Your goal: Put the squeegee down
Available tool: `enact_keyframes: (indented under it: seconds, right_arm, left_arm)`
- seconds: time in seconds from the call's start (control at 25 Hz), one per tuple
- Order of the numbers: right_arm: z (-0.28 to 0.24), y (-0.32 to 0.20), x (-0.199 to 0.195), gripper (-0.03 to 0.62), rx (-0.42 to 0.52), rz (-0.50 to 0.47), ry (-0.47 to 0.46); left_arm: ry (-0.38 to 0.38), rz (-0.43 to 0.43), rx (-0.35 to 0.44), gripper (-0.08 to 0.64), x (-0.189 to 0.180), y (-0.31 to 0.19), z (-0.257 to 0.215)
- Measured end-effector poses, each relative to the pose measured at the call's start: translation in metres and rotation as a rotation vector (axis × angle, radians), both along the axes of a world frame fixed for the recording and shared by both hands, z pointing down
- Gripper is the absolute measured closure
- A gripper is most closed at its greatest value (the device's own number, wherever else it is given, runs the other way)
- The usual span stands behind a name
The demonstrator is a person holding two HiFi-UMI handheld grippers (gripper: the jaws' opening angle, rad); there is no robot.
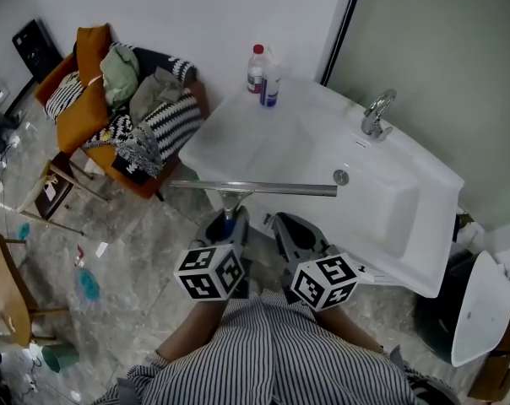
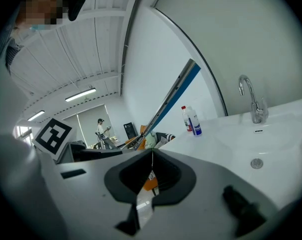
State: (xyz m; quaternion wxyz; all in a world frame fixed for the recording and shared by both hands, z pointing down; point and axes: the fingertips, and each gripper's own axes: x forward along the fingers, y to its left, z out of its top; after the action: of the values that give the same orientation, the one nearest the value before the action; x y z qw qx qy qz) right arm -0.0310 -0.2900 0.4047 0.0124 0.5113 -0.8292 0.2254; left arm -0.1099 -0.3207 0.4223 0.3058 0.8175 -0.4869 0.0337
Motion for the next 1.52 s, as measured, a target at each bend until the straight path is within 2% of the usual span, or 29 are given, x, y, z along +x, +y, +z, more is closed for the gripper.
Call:
enact_keyframes:
  seconds: [0.36,0.56,1.04,1.2,1.52]
  right_arm:
    - [0.016,-0.007,0.003,0.577,-0.049,0.012,-0.013]
    - [0.017,-0.021,0.004,0.577,-0.059,-0.008,-0.014]
    - [0.015,-0.098,0.009,0.577,-0.058,-0.084,-0.012]
    - [0.018,-0.125,0.015,0.577,-0.07,-0.093,-0.016]
    - [0.036,-0.171,0.026,0.577,-0.111,-0.111,-0.032]
  left_arm:
    - [-0.001,0.009,-0.056,0.445,0.001,-0.006,0.019]
    - [-0.003,-0.012,-0.065,0.445,0.0,-0.017,0.019]
    - [-0.03,-0.089,-0.057,0.445,0.002,-0.09,0.019]
    - [-0.025,-0.106,-0.075,0.445,0.005,-0.116,0.024]
    - [-0.062,-0.136,-0.104,0.445,0.011,-0.164,0.04]
